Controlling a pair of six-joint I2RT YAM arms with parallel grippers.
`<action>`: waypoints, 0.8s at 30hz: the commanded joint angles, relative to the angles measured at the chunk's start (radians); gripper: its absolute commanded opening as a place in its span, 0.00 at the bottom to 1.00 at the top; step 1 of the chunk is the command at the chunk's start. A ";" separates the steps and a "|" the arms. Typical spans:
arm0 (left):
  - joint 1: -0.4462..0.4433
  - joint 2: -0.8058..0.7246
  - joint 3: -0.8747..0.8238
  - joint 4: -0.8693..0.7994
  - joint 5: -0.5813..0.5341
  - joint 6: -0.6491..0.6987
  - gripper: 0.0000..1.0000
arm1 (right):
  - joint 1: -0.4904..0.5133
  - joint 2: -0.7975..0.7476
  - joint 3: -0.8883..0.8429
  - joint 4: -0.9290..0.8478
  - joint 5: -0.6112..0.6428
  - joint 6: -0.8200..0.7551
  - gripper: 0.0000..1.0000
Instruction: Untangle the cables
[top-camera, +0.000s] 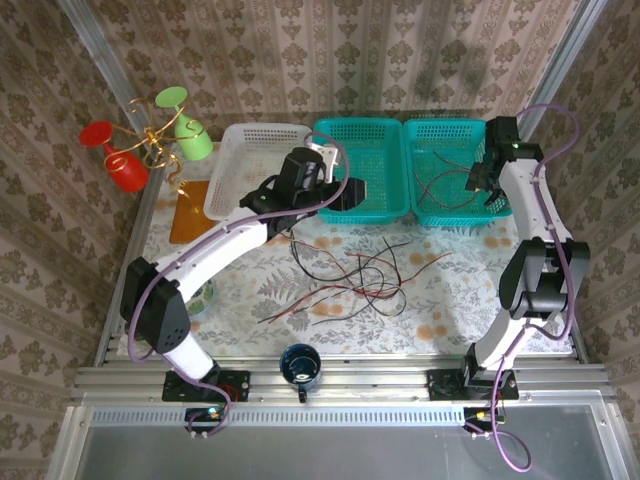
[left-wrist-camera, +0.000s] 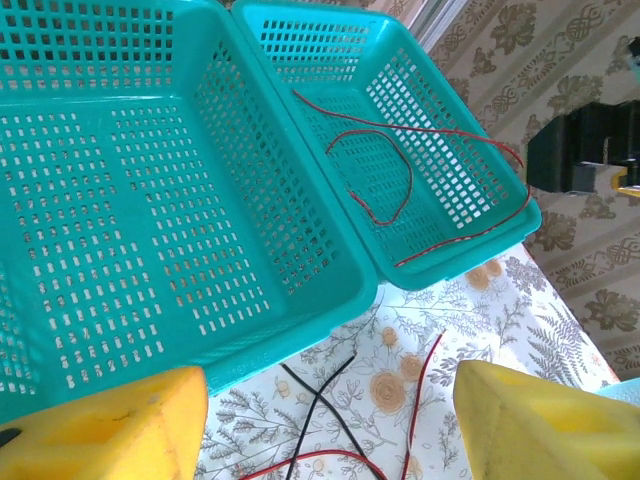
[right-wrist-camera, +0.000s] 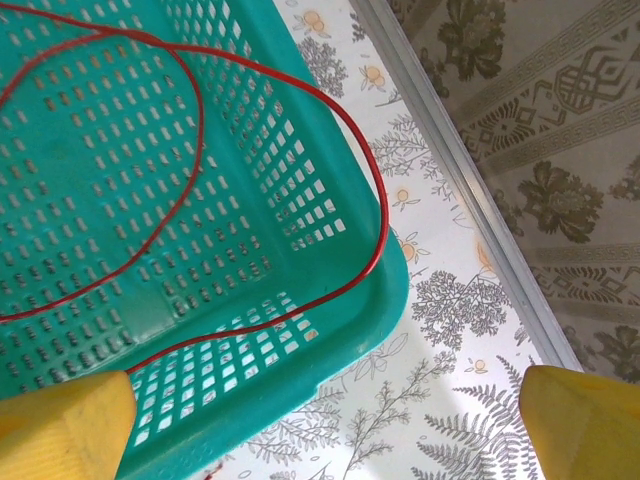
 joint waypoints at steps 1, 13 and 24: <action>0.002 -0.033 -0.030 0.027 0.022 -0.023 0.67 | -0.008 0.077 0.043 0.007 0.052 -0.035 1.00; 0.002 -0.054 -0.101 0.063 0.018 -0.053 0.67 | -0.060 0.212 0.156 -0.021 0.043 -0.060 1.00; 0.003 -0.050 -0.111 0.073 0.018 -0.059 0.67 | -0.081 0.268 0.201 -0.039 -0.081 -0.087 1.00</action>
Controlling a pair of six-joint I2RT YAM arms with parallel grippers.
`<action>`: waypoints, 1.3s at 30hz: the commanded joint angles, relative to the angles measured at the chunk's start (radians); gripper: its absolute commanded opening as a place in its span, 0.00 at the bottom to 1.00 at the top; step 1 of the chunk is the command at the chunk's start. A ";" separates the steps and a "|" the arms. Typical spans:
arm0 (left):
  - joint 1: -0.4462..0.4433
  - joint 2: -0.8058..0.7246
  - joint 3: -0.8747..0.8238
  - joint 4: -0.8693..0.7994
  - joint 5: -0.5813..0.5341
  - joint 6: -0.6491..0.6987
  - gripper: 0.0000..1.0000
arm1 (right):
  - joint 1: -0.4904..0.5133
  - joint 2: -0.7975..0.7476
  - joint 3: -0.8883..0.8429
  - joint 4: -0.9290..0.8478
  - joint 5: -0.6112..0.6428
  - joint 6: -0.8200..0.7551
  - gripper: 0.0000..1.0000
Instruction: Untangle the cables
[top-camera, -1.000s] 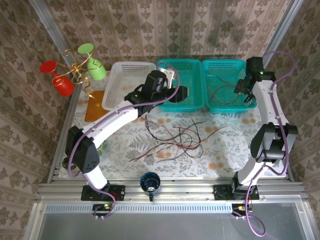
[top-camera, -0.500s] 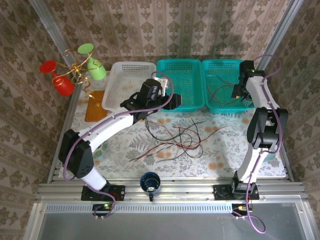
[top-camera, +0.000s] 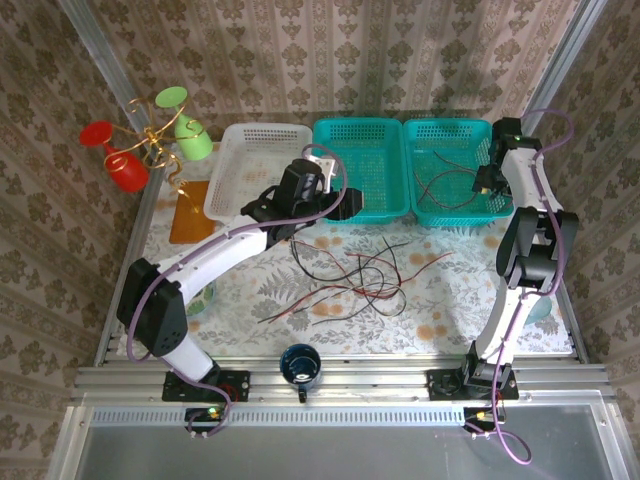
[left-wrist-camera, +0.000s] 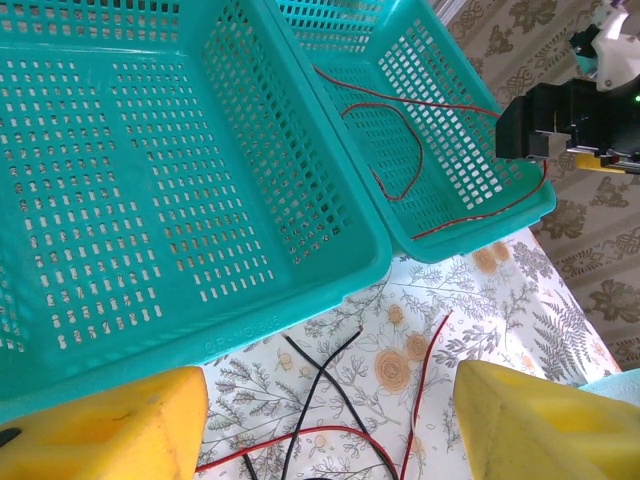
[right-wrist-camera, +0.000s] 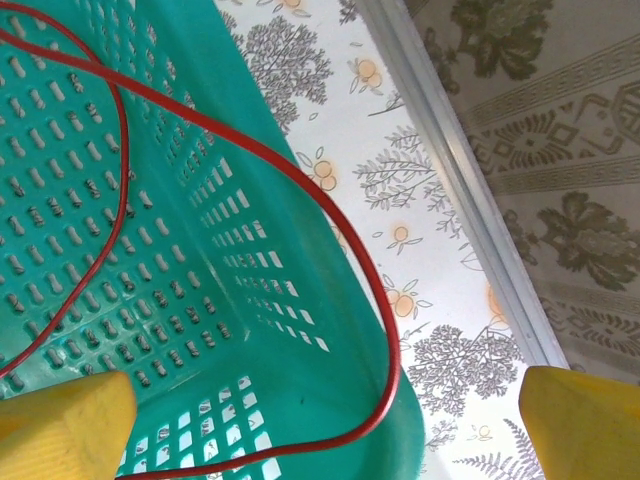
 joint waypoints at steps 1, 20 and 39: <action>0.003 -0.029 -0.007 0.013 0.016 -0.019 0.67 | 0.000 0.022 0.044 -0.040 -0.066 -0.022 1.00; 0.006 -0.023 -0.008 0.007 0.025 -0.026 0.67 | 0.023 -0.002 0.049 -0.052 -0.174 -0.045 1.00; 0.007 -0.016 -0.021 0.005 0.025 -0.031 0.67 | 0.005 0.059 0.093 -0.047 0.004 -0.058 1.00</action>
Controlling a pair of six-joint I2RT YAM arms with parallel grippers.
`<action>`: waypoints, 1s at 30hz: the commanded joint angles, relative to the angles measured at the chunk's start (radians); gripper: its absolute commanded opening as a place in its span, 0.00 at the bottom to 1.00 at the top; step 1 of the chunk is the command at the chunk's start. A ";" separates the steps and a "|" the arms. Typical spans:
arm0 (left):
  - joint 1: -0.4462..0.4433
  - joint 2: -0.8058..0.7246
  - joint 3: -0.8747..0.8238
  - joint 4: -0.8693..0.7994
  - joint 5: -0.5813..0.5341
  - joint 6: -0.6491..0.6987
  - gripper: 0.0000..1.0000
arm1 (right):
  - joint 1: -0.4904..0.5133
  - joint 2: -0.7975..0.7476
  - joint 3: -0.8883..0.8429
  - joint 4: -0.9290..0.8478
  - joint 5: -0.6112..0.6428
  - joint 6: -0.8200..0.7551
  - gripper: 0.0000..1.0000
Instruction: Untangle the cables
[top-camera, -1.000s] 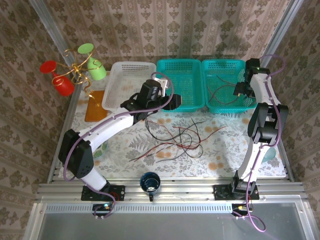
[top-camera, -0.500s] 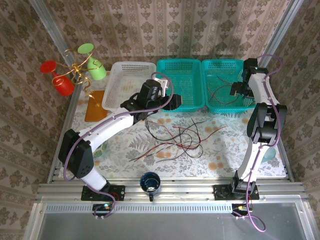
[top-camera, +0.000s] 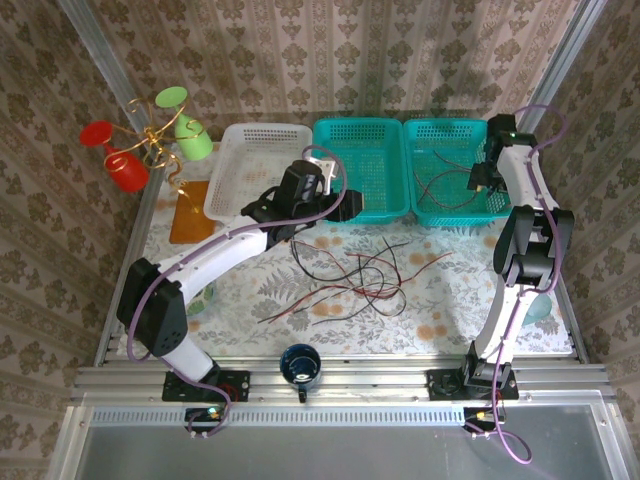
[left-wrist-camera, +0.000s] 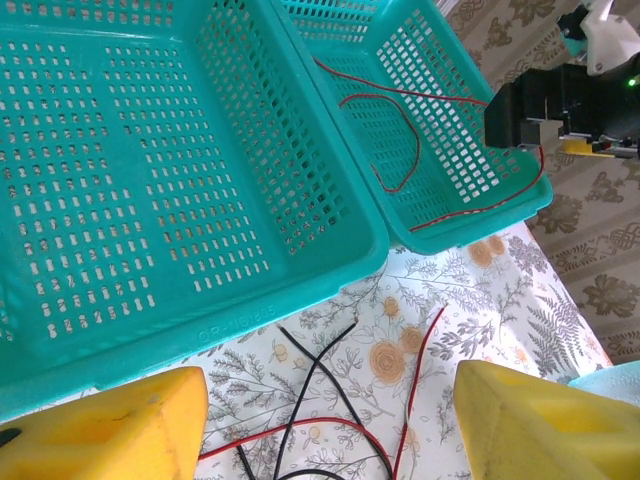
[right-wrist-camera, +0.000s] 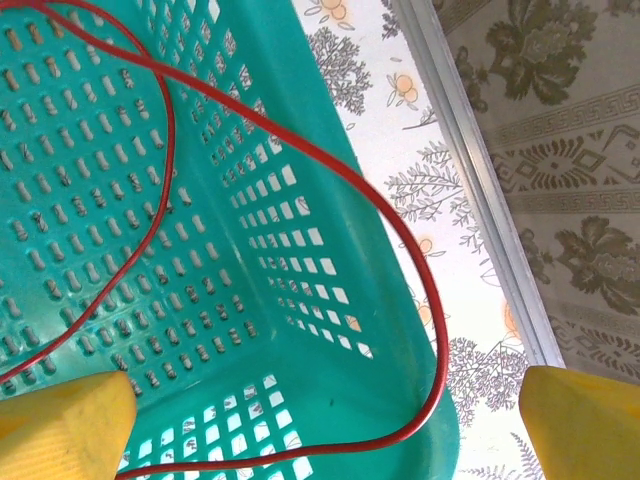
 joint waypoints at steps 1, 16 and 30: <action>0.006 -0.016 -0.010 0.003 0.010 -0.015 0.67 | -0.012 0.043 0.048 -0.030 -0.016 -0.020 1.00; 0.008 -0.011 0.000 -0.003 0.017 -0.013 0.67 | -0.011 0.073 0.083 -0.054 -0.123 -0.029 1.00; 0.008 -0.014 -0.006 -0.002 0.019 -0.017 0.67 | -0.012 0.043 0.060 -0.045 -0.178 -0.032 1.00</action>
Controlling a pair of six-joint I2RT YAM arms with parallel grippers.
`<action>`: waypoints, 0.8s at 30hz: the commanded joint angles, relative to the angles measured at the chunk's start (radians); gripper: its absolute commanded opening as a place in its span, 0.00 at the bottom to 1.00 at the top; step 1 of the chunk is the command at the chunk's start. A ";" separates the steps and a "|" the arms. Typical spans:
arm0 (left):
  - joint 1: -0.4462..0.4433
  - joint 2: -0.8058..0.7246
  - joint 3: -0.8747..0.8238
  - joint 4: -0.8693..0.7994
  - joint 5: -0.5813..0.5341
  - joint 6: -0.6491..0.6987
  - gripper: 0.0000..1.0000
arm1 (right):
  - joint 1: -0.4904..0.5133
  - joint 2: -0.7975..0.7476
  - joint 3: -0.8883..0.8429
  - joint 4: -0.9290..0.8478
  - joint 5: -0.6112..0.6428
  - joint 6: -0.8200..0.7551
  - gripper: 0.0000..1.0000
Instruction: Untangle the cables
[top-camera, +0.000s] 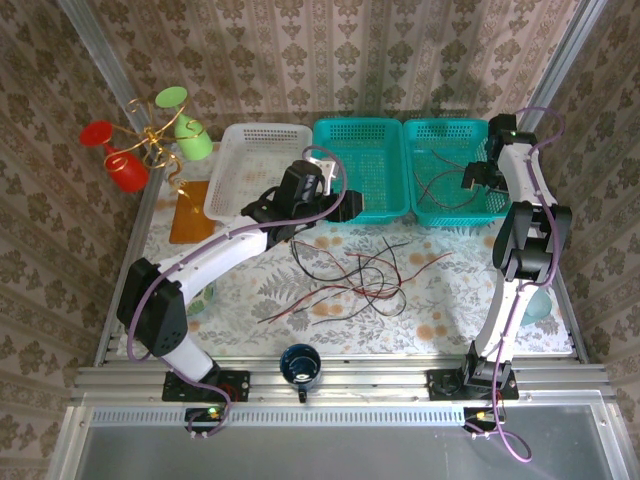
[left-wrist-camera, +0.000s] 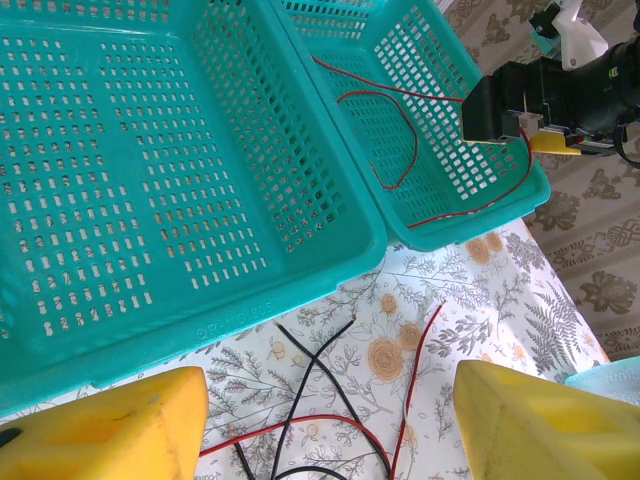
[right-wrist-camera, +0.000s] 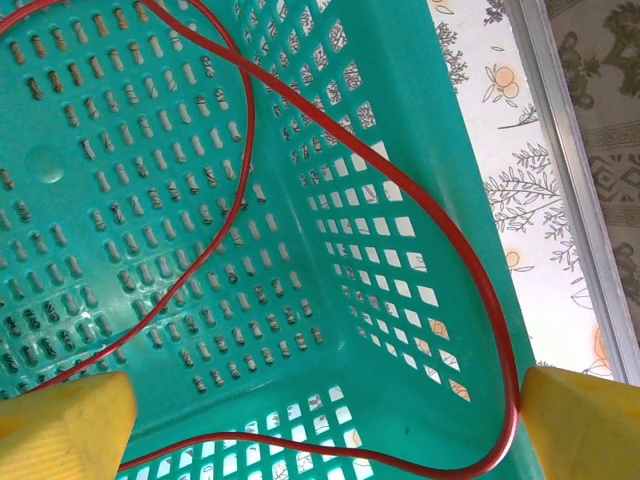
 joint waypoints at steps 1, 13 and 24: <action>0.008 -0.015 -0.004 -0.002 0.012 -0.016 0.67 | -0.001 -0.020 0.009 -0.033 -0.030 -0.015 1.00; 0.008 -0.017 -0.006 -0.004 0.014 -0.019 0.67 | 0.015 -0.011 0.006 -0.034 -0.056 -0.013 1.00; 0.009 -0.026 -0.005 -0.016 0.010 -0.015 0.67 | 0.057 0.025 0.009 -0.046 -0.011 -0.010 1.00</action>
